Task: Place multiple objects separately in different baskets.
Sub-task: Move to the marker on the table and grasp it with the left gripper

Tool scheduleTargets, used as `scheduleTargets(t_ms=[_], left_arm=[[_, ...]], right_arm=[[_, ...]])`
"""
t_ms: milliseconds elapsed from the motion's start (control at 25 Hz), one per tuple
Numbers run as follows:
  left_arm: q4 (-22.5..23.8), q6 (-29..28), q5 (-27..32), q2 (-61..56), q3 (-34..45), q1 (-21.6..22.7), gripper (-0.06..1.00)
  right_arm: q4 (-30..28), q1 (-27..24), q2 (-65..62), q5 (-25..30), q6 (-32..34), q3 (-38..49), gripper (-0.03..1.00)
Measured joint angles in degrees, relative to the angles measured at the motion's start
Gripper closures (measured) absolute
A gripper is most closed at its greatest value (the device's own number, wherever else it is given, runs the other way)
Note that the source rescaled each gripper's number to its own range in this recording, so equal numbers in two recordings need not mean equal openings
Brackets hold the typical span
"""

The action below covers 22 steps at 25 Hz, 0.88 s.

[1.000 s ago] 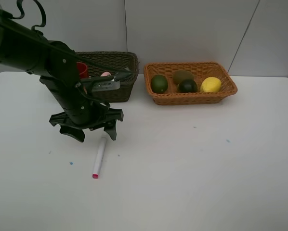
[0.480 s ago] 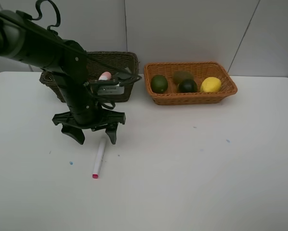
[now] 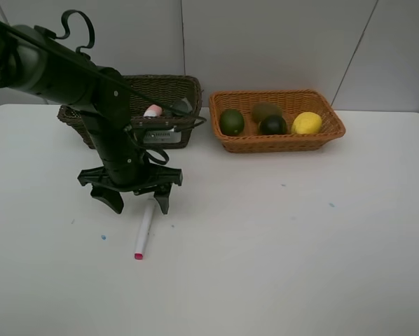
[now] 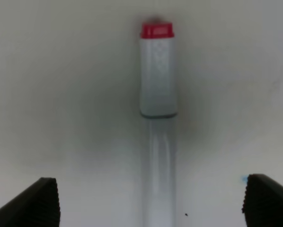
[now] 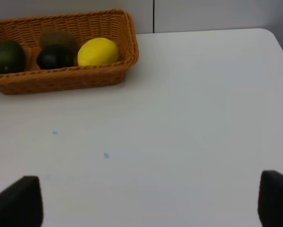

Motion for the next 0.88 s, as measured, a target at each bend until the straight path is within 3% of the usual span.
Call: scheduleTargets(t_ms=[880], left_arm=[[0.0,0.0,-0.02,1.17,0.0,0.0,-0.05]], right_arm=[[0.0,0.0,0.0,0.0,0.0,0.0,-0.02]])
